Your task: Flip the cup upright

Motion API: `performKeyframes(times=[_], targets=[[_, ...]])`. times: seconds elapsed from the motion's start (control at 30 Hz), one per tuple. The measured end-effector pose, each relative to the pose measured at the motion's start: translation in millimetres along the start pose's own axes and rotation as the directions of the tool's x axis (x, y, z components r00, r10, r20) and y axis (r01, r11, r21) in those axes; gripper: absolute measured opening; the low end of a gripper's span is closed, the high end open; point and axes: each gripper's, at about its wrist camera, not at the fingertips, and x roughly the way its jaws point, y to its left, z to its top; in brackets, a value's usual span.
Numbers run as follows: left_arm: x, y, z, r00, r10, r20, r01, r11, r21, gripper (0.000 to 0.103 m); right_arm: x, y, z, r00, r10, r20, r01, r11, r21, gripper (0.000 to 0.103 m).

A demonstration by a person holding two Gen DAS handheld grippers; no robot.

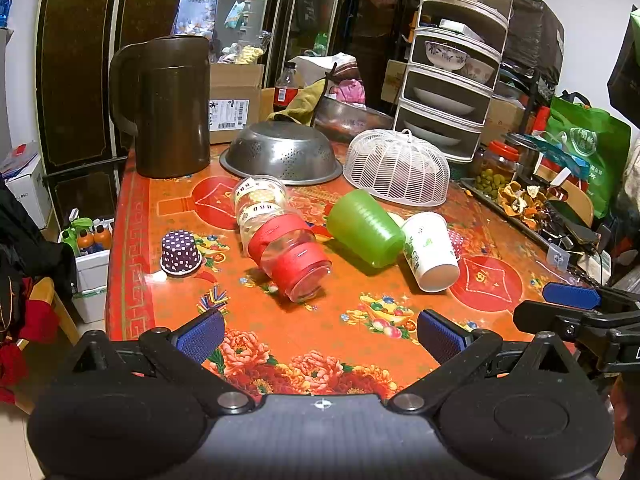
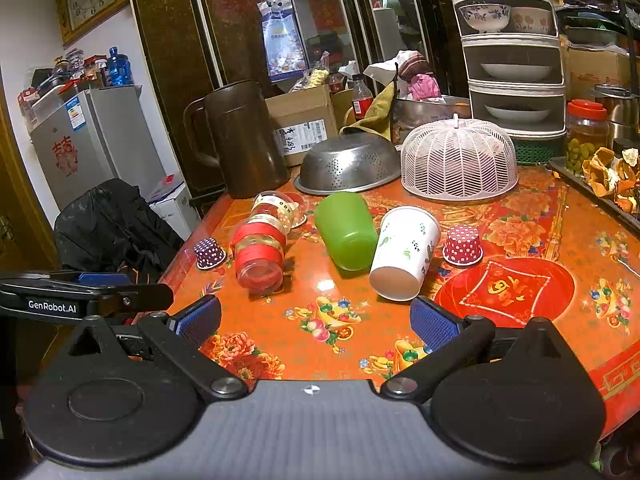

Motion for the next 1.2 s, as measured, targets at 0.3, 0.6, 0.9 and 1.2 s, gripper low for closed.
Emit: performKeyframes(times=[0.3, 0.6, 0.9, 1.2], targets=[[0.1, 0.4, 0.3, 1.0, -0.002, 0.0, 0.002, 1.0, 0.0, 0.103, -0.6, -0.4, 0.0, 1.0, 0.002, -0.005, -0.002, 1.0, 0.0, 0.102], [-0.4, -0.8, -1.5, 1.0, -0.003, -0.001, 0.003, 1.0, 0.0, 0.103, -1.3, -0.8, 0.6, 1.0, 0.001, -0.005, -0.001, 1.0, 0.001, 0.102], [-0.5, -0.6, -1.7, 1.0, -0.003, -0.002, 0.003, 1.0, 0.001, 0.103, -1.3, -1.0, 0.5, 1.0, 0.002, -0.007, -0.002, 1.0, 0.0, 0.102], [0.0, -1.8, -2.7, 1.0, -0.001, -0.004, 0.001, 1.0, -0.001, 0.103, 0.0, -2.5, -1.5, 1.0, 0.003, -0.006, -0.003, 1.0, -0.002, 0.102]])
